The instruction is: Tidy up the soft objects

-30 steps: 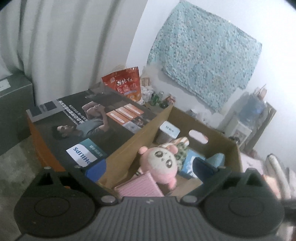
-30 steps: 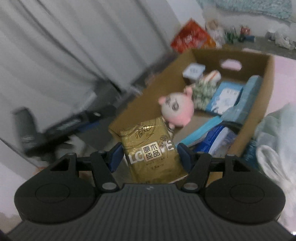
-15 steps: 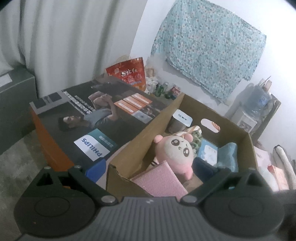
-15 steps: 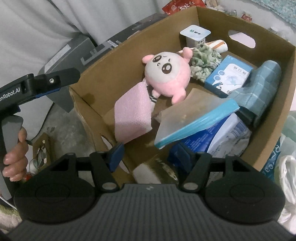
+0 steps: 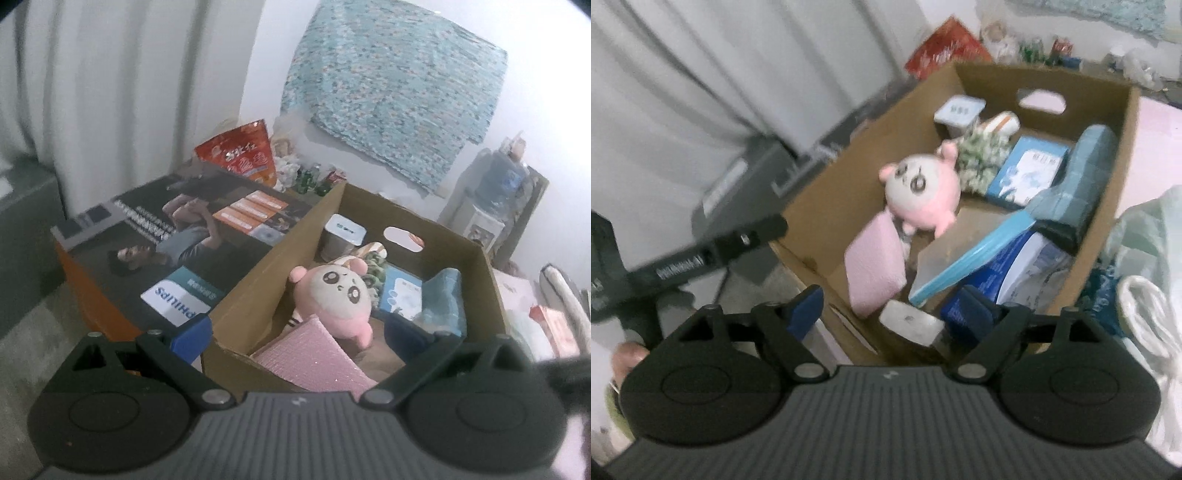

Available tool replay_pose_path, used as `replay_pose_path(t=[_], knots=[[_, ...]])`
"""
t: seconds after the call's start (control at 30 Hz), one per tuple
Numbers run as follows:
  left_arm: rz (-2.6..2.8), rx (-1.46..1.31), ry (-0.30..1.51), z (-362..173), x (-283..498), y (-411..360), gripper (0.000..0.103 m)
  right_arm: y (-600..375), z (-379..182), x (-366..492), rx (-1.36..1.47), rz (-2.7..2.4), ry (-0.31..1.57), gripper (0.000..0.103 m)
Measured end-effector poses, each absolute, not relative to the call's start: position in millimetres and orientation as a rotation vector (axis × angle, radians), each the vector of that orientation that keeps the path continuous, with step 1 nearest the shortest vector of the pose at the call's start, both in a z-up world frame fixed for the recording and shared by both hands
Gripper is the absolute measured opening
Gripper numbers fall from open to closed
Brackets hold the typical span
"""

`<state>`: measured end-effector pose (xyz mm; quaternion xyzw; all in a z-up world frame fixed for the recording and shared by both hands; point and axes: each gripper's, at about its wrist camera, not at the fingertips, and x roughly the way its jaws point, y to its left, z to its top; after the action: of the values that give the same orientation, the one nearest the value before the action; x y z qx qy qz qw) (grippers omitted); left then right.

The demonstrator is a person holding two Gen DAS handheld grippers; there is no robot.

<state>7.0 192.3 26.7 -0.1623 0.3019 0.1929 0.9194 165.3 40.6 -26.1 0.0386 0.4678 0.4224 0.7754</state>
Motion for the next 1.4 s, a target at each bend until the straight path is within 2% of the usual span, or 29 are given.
replay_pose_path(t=[0.17, 0.33, 0.73, 1.4], knots=[[0.363, -0.224, 0.615, 38, 7, 171, 0.103, 11, -6, 150, 0.131, 0.85, 0.886, 0.088], [0.343, -0.118, 0.633, 42, 7, 150, 0.103, -5, 4, 127, 0.085, 0.766, 0.779, 0.102], [0.282, -0.092, 0.709, 29, 5, 129, 0.103, -21, -4, 84, -0.033, 0.57, 0.688, 0.102], [0.173, -0.005, 0.757, 6, -7, 105, 0.103, -42, -42, 35, 0.005, 0.29, 0.745, 0.102]])
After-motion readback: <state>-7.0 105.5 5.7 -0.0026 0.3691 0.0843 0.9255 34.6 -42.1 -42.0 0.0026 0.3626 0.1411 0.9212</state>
